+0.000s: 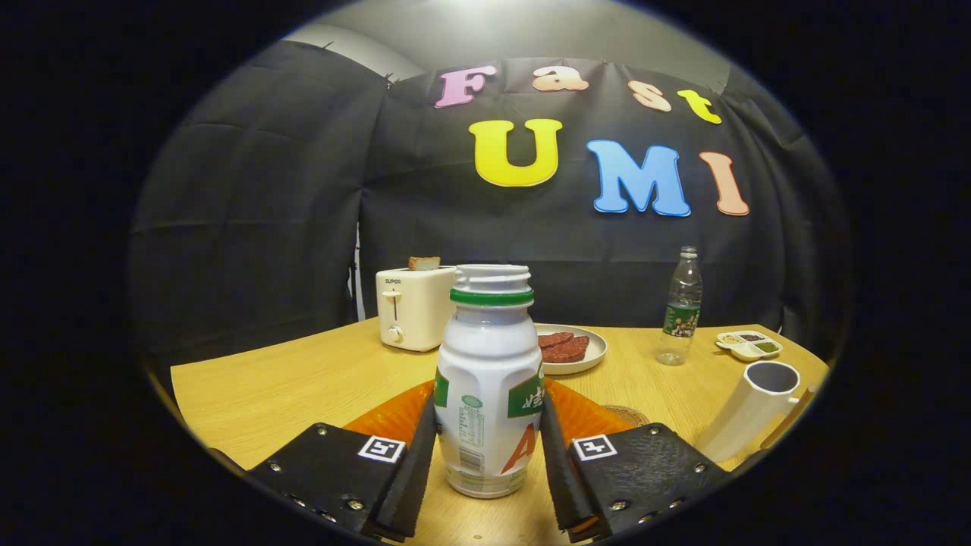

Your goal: Take the bottle from table, then pour the juice into the cup, finally place the bottle on the coaster

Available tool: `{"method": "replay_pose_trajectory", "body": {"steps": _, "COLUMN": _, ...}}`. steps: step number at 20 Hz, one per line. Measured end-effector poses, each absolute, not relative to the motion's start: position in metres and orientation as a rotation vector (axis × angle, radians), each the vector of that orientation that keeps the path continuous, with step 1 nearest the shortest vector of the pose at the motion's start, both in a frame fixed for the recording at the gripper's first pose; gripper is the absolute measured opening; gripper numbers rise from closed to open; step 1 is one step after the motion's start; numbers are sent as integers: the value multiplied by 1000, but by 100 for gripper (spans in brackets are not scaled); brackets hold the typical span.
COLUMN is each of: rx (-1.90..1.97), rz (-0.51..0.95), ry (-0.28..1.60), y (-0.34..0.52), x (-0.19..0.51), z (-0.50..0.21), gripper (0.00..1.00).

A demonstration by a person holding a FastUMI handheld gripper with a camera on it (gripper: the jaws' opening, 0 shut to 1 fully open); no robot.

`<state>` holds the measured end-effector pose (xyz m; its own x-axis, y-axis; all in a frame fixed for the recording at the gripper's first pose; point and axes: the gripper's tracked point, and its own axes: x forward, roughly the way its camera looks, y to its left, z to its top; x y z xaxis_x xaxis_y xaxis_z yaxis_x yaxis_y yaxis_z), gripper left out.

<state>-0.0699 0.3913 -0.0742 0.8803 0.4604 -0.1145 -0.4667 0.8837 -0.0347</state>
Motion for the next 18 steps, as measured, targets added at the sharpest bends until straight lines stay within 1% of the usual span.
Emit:
{"method": "replay_pose_trajectory", "body": {"steps": 7, "rx": 155, "rz": 394, "ry": 120, "y": 366, "x": -69, "z": -41, "gripper": 66}}
{"method": "replay_pose_trajectory", "body": {"steps": 13, "rx": 512, "rz": 412, "ry": 159, "y": 349, "x": -69, "z": -22, "gripper": 65}}
{"method": "replay_pose_trajectory", "body": {"steps": 18, "rx": 631, "rz": 382, "ry": 174, "y": 332, "x": -61, "z": -25, "gripper": 65}}
